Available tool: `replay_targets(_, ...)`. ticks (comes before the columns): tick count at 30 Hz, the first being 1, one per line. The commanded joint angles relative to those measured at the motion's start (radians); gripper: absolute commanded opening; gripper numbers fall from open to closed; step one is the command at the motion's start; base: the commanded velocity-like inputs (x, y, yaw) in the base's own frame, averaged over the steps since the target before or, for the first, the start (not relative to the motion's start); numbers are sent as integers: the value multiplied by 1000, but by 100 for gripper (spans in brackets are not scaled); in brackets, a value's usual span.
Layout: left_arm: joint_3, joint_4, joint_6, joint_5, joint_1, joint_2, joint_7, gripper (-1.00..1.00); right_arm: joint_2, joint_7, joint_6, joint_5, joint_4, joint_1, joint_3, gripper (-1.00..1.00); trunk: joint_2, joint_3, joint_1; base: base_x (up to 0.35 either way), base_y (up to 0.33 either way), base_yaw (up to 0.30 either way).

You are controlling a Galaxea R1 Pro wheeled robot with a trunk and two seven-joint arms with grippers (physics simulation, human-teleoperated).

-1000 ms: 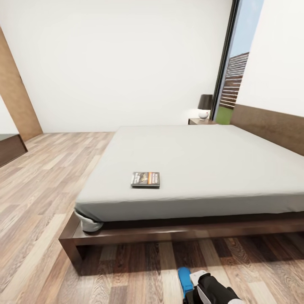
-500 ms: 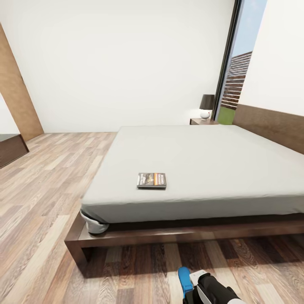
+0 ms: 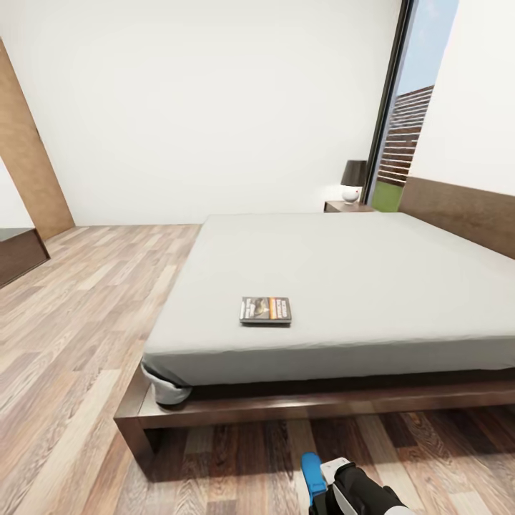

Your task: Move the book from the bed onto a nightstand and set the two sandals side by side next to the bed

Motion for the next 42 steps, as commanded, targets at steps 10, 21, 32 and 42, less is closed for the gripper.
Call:
replay_targets(10,2,-1,-3,0,0,0,1,-100,0,4,6,3,-1,0,5,-100,0,-1,0,13,64,0)
replay_targets(21,2,0,-2,0,0,1,0,-100,-1,-2,8,0,7,-1,2,-100,0,-1,0,0,68,0)
replay_targets(32,2,-1,-4,0,0,0,1,-100,-4,-11,107,-4,-3,-2,1,-100,0,-1,0,0,2,0)
replay_targets(42,2,0,-5,0,1,1,3,-100,-2,-11,111,-1,-3,-2,0,-100,-2,-20,2,0,0,0)
